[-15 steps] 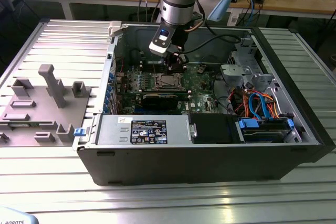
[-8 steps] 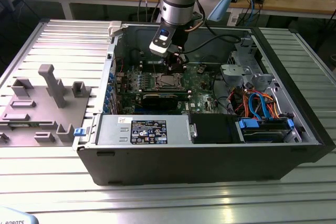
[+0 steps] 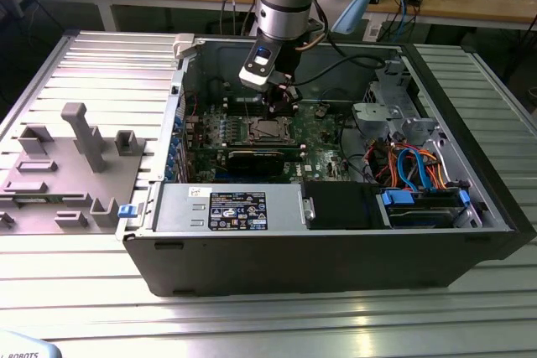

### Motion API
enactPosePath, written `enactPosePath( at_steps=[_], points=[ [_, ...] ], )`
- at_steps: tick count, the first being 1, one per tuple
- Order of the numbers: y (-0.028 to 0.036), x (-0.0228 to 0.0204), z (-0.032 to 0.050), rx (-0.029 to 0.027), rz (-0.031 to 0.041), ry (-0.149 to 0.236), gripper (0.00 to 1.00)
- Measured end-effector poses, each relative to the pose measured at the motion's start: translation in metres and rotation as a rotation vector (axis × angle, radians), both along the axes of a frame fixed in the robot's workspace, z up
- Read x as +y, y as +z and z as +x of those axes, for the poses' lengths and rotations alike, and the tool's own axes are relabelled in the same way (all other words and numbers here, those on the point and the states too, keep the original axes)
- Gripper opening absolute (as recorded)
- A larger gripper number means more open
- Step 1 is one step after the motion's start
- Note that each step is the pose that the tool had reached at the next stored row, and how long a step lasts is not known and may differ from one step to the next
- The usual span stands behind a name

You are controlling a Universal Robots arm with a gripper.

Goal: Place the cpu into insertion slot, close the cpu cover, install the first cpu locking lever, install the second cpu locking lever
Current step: 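Install the first cpu locking lever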

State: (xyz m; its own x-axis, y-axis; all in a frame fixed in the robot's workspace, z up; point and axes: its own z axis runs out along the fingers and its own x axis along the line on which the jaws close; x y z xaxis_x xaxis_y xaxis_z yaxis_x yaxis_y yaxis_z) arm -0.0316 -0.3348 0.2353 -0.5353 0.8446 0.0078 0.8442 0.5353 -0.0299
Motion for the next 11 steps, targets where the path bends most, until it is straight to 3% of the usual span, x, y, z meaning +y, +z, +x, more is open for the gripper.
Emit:
enactPosePath(
  at_steps=[11],
  points=[
    [0.0,0.0,0.0,0.0,0.0,0.014,0.11]
  ],
)
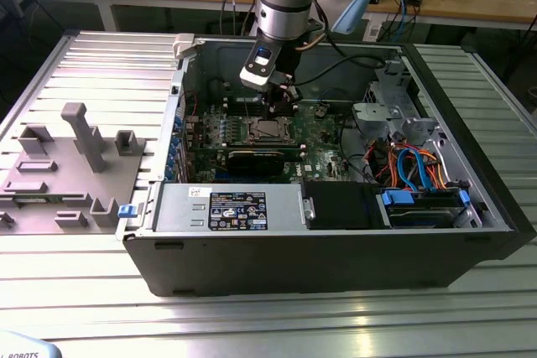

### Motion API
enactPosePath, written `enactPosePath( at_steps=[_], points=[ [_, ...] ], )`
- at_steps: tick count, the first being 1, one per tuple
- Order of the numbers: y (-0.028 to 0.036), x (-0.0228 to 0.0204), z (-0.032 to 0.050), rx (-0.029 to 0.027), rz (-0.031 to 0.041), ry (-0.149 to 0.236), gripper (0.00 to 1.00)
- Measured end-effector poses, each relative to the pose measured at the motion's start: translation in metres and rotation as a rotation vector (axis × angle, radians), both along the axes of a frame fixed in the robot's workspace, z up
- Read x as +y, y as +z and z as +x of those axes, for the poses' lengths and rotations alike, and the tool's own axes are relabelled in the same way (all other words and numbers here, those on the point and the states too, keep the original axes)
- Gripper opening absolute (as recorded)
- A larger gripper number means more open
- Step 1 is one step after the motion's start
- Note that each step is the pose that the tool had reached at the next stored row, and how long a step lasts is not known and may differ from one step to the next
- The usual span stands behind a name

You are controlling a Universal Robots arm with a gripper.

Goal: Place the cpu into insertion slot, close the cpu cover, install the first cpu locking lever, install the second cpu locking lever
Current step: 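Install the first cpu locking lever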

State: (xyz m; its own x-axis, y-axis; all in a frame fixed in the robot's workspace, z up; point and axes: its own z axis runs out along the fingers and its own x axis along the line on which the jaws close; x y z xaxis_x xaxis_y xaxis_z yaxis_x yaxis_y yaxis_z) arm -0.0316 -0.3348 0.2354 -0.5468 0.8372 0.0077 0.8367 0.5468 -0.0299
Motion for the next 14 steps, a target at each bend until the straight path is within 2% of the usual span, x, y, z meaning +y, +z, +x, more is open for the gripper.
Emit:
enactPosePath(
  at_steps=[14],
  points=[
    [0.0,0.0,0.0,0.0,0.0,0.016,0.11]
  ],
)
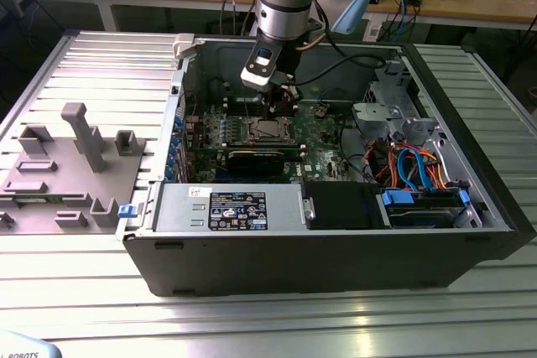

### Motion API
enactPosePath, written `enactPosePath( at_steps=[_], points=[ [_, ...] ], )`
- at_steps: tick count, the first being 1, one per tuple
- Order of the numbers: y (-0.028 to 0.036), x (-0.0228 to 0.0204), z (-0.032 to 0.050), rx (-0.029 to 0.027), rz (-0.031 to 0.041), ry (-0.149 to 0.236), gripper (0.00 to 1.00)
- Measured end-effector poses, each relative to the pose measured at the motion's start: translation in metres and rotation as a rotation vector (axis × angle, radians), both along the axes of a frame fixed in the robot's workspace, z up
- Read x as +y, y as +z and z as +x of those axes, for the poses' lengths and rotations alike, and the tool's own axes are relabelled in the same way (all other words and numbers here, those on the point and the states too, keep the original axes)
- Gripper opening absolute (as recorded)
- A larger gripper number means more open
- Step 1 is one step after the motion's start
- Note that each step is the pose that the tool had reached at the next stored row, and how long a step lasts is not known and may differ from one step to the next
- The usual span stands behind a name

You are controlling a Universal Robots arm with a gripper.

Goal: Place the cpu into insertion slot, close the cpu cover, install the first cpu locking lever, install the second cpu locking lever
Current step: 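Install the first cpu locking lever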

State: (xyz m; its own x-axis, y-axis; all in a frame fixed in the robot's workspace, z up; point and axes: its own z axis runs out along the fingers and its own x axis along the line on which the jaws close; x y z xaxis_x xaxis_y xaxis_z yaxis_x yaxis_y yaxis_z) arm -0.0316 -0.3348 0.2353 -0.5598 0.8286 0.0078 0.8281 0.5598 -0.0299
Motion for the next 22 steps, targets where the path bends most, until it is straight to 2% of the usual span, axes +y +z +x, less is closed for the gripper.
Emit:
enactPosePath(
  at_steps=[22],
  points=[
    [0.0,0.0,0.0,0.0,-0.0001,0.022,0.11]
  ],
)
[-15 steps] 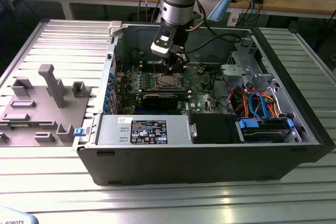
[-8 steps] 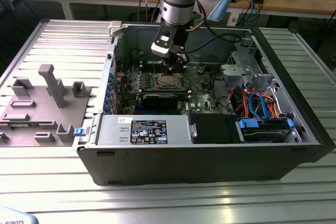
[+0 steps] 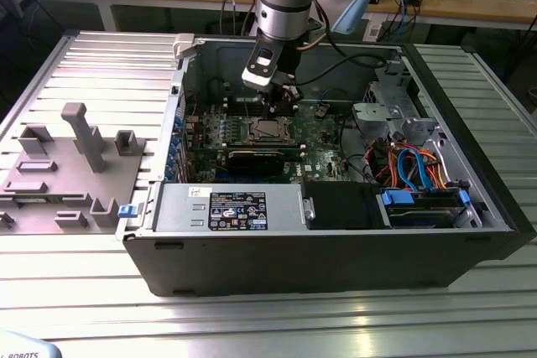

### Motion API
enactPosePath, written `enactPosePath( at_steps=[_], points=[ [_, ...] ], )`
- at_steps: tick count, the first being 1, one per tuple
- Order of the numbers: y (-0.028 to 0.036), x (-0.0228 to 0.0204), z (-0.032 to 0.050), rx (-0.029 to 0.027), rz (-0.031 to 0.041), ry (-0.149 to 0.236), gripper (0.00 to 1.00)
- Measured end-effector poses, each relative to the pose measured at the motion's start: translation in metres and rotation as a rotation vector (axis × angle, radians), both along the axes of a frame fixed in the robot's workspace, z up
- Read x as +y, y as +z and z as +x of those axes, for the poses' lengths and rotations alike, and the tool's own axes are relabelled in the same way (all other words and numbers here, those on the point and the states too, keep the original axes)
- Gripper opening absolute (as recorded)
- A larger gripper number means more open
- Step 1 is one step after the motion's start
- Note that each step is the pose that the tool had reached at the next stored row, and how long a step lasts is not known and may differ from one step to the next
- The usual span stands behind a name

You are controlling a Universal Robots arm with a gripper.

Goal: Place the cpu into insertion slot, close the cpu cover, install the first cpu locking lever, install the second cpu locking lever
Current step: 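Install the first cpu locking lever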

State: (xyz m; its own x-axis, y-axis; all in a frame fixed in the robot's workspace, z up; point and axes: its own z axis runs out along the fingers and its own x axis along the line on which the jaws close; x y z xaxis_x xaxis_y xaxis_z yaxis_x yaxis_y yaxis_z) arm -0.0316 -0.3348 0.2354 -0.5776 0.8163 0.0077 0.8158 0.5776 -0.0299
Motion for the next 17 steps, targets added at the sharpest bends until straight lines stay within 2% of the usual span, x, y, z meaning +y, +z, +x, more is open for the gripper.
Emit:
enactPosePath(
  at_steps=[17],
  points=[
    [0.0,0.0,0.0,0.0,0.0,0.016,0.11]
  ],
)
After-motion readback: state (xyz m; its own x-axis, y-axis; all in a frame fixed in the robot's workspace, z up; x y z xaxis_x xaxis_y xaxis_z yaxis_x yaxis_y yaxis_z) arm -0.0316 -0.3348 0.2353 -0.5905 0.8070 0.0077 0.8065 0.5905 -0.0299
